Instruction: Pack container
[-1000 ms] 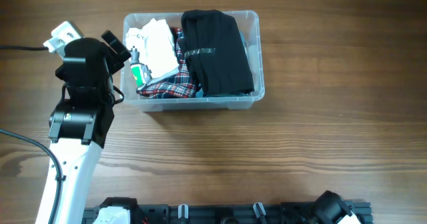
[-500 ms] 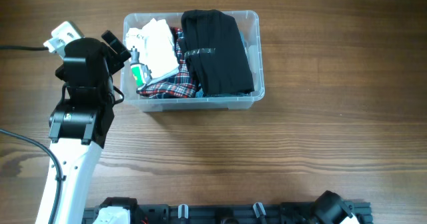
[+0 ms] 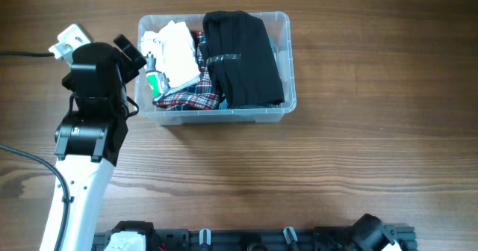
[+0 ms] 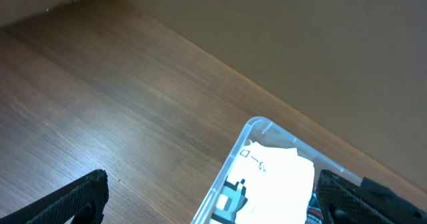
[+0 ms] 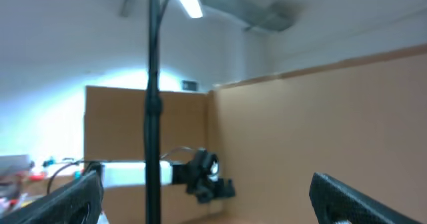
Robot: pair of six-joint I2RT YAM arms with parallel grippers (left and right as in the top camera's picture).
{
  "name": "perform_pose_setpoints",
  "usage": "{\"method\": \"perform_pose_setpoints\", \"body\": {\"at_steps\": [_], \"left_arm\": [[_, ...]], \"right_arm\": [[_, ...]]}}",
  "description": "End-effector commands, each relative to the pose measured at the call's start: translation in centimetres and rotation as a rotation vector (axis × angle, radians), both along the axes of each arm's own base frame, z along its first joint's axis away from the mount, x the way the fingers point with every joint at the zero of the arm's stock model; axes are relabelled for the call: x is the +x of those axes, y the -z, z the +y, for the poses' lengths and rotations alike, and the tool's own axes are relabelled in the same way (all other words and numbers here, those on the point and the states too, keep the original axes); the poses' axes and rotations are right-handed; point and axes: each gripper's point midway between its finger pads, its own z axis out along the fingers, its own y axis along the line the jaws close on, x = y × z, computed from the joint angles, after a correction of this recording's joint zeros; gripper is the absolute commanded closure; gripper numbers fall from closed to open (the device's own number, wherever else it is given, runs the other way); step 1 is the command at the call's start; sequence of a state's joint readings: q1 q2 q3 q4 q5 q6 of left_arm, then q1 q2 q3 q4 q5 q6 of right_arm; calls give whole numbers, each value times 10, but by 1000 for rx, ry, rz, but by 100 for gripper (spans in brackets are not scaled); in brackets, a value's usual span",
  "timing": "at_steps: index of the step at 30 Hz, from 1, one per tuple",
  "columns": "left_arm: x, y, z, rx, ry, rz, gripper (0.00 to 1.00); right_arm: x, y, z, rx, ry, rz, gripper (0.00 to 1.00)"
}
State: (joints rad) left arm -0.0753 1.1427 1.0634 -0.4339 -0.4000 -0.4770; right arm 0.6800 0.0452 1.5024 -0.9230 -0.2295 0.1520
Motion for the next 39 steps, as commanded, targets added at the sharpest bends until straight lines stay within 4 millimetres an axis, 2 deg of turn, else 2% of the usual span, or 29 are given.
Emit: {"method": "perform_pose_setpoints", "body": {"at_steps": [1, 4, 8, 9, 11, 16, 19, 24, 30, 34, 39], "left_arm": [[-1, 1, 5, 11, -22, 4, 0], [-1, 1, 5, 11, -22, 4, 0], [-1, 1, 5, 11, -23, 4, 0], [-1, 1, 5, 11, -22, 4, 0], [-1, 1, 5, 11, -22, 4, 0], [-1, 1, 5, 11, -23, 4, 0], [-1, 1, 5, 11, -22, 4, 0], [-1, 1, 5, 11, -23, 4, 0], [-1, 1, 5, 11, -22, 4, 0], [-1, 1, 5, 11, -22, 4, 0], [-1, 2, 5, 11, -23, 4, 0]], "right_arm": [[46, 30, 56, -97, -100, 112, 0], [89, 55, 91, -76, -148, 258, 0], [144, 83, 132, 78, -250, 488, 0], [162, 89, 133, 128, -206, 517, 0], [185, 105, 132, 239, -174, 644, 0], [225, 142, 121, 550, -123, 951, 0], [236, 154, 114, 598, -55, 972, 0], [241, 164, 110, 598, -5, 994, 0], [243, 205, 110, 550, 81, 1136, 0], [250, 217, 102, 589, 131, 1136, 0], [265, 237, 103, 615, 166, 1115, 0]]}}
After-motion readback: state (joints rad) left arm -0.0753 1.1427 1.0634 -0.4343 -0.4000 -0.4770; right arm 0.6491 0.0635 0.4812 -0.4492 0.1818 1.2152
